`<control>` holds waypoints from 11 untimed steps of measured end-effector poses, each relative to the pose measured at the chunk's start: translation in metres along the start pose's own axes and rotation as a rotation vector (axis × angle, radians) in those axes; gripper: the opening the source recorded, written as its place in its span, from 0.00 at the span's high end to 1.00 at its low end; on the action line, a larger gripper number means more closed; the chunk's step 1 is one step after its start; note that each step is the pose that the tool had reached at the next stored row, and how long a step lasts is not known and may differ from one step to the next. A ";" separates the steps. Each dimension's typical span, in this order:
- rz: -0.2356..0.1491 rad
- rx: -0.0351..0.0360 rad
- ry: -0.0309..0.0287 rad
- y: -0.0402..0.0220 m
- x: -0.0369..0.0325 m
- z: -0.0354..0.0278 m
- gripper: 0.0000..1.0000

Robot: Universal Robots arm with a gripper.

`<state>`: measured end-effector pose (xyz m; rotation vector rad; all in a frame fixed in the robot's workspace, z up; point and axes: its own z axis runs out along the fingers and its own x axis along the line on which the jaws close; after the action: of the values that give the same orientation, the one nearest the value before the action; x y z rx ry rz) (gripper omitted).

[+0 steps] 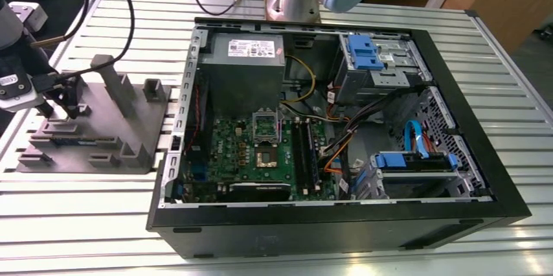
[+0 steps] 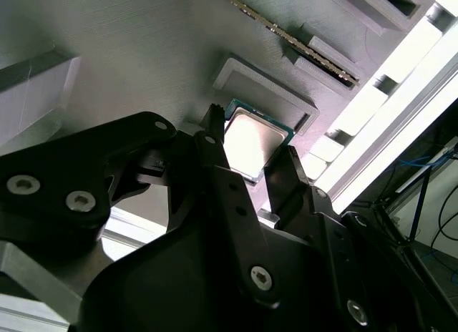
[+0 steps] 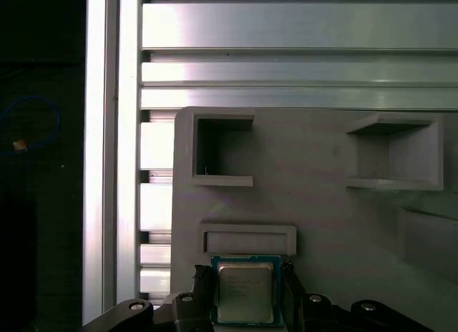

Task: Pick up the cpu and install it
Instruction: 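Pick up the cpu and move it towards the insertion slot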

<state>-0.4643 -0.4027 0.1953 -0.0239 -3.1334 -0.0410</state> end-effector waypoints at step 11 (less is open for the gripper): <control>0.000 0.0001 0.0001 0.0001 0.0000 -0.0041 0.53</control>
<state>-0.4643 -0.4027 0.1994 -0.0239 -3.1333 -0.0409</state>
